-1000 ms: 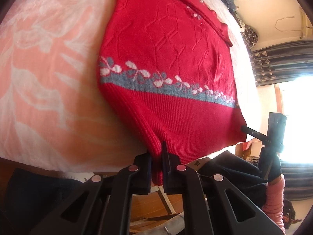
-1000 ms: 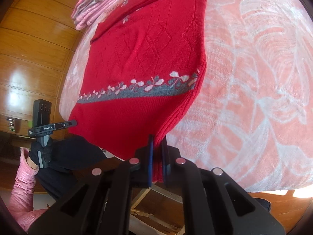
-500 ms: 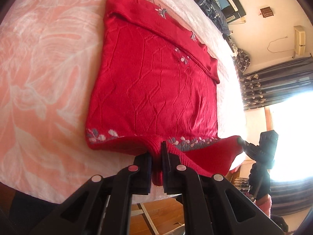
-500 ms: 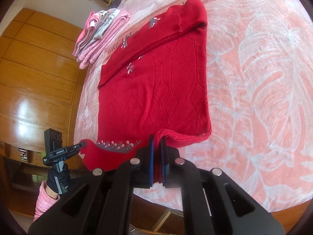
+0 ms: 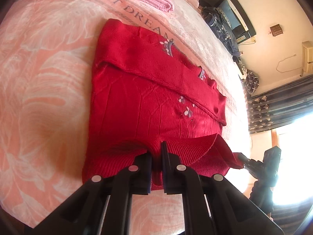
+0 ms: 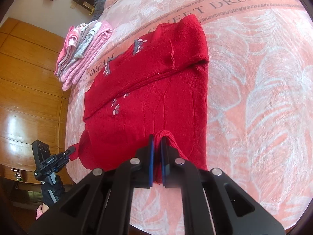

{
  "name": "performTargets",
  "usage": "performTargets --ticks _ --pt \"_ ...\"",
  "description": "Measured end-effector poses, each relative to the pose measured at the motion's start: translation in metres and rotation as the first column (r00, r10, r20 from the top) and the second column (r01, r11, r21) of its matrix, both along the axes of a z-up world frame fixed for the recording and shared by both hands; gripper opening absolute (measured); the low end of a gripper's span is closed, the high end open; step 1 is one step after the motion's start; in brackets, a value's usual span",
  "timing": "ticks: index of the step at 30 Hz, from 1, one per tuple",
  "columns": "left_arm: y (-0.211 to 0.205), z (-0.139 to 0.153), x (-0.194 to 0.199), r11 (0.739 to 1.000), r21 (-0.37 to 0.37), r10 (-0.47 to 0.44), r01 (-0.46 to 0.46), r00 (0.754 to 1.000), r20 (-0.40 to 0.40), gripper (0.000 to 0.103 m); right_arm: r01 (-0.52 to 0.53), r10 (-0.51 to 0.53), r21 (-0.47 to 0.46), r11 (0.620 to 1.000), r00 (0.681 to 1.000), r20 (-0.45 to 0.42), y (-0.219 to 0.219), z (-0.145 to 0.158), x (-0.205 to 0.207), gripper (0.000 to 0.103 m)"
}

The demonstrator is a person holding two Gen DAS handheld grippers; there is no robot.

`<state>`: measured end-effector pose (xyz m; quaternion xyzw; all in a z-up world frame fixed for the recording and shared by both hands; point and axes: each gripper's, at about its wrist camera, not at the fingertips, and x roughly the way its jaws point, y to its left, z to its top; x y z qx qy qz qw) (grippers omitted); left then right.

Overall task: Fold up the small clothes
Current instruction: 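Lift the hem with both tools and fold it up over the sleeves toward the collar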

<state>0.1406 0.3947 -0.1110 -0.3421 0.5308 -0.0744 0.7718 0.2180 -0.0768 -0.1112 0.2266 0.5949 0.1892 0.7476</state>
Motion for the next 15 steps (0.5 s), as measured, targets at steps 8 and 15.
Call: performTargets --ticks 8,15 --pt "0.006 -0.025 0.050 0.998 0.044 0.036 -0.035 0.999 -0.032 0.008 -0.020 0.019 -0.028 0.999 0.999 -0.027 0.013 -0.026 0.049 0.004" --pt "0.030 -0.050 0.074 0.999 -0.041 0.020 -0.024 0.996 -0.088 0.011 -0.021 0.017 -0.046 0.999 0.996 -0.084 0.011 -0.062 0.074 0.008"
